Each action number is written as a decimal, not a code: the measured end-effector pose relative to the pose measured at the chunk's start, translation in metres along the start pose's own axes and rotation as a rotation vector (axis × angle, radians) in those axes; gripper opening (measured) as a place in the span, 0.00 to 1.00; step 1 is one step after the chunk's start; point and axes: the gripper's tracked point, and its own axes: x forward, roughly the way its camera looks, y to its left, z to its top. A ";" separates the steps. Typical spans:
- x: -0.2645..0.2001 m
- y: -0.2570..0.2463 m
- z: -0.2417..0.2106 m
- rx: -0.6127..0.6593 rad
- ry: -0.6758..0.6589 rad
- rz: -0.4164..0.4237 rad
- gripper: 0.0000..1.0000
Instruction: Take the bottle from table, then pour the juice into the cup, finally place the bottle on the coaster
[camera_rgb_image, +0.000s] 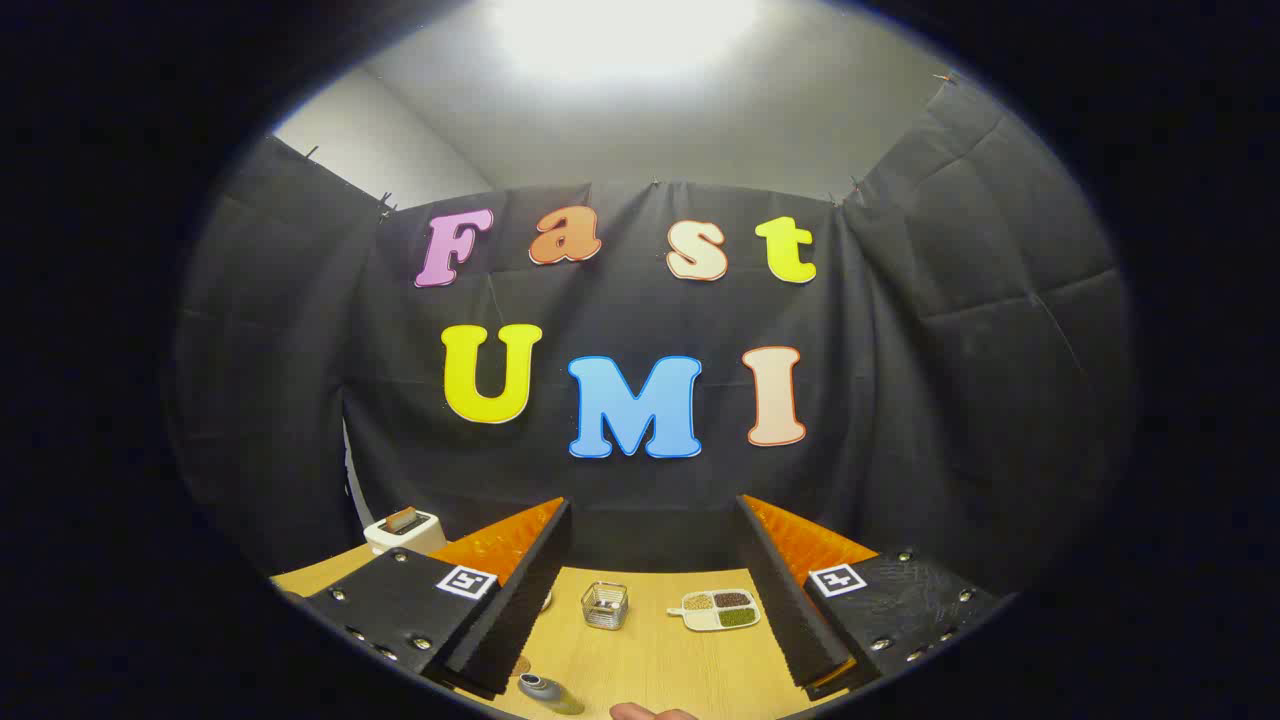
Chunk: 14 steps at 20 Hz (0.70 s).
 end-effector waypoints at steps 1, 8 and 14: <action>-0.002 0.000 -0.003 -0.005 0.008 0.003 0.98; -0.009 0.006 -0.016 -0.025 0.013 0.035 0.98; -0.012 0.013 -0.040 0.006 0.046 0.057 0.98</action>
